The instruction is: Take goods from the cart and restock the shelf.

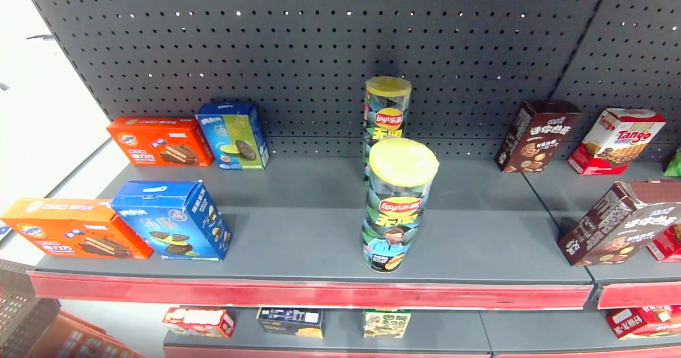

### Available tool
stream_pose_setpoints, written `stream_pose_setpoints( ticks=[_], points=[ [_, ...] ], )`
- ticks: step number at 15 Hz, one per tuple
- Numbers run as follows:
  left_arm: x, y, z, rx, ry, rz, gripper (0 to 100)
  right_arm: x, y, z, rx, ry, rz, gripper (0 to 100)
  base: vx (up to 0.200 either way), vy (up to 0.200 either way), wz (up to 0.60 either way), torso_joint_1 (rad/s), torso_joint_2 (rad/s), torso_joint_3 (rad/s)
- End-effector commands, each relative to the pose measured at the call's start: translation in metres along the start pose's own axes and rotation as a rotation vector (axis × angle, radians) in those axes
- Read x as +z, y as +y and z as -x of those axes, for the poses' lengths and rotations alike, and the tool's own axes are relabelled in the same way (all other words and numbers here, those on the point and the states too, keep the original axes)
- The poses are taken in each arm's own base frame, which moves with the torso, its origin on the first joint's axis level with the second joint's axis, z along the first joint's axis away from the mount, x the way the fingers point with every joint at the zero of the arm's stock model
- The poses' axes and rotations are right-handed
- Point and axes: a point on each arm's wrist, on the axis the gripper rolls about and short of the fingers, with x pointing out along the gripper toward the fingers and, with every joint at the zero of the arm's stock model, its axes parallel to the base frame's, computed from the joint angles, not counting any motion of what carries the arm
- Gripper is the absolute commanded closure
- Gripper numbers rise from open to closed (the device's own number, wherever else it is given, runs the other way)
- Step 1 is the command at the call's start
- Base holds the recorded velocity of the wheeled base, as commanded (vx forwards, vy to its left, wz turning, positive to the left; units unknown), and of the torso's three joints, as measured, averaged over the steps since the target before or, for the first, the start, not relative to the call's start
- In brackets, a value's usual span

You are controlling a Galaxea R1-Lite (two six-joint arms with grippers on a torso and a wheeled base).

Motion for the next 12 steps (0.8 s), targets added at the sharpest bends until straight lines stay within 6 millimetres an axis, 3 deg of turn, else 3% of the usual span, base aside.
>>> stream_pose_setpoints(
  ticks=[1, 10, 12],
  points=[
    [0.0, 0.0002, -0.0002, 0.01, 0.002, 0.004, 0, 0.0005, 0.0, 0.0, 0.0, 0.0, 0.0, 0, 0.0, 0.0, 0.0, 0.0, 0.0, 0.0],
    [0.0, 0.0003, -0.0002, 0.015, 0.002, 0.06, 0, 0.0005, 0.0, 0.0, -0.003, 0.0, 0.0, 0, 0.0, 0.0, 0.0, 0.0, 0.0, 0.0],
    [0.0, 0.0003, -0.0002, 0.013, 0.002, 0.056, 0, 0.0, 0.0, -0.0001, -0.003, 0.001, 0.0, 0, 0.0, -0.1, 0.0, -0.001, 0.0, 0.004]
  ],
)
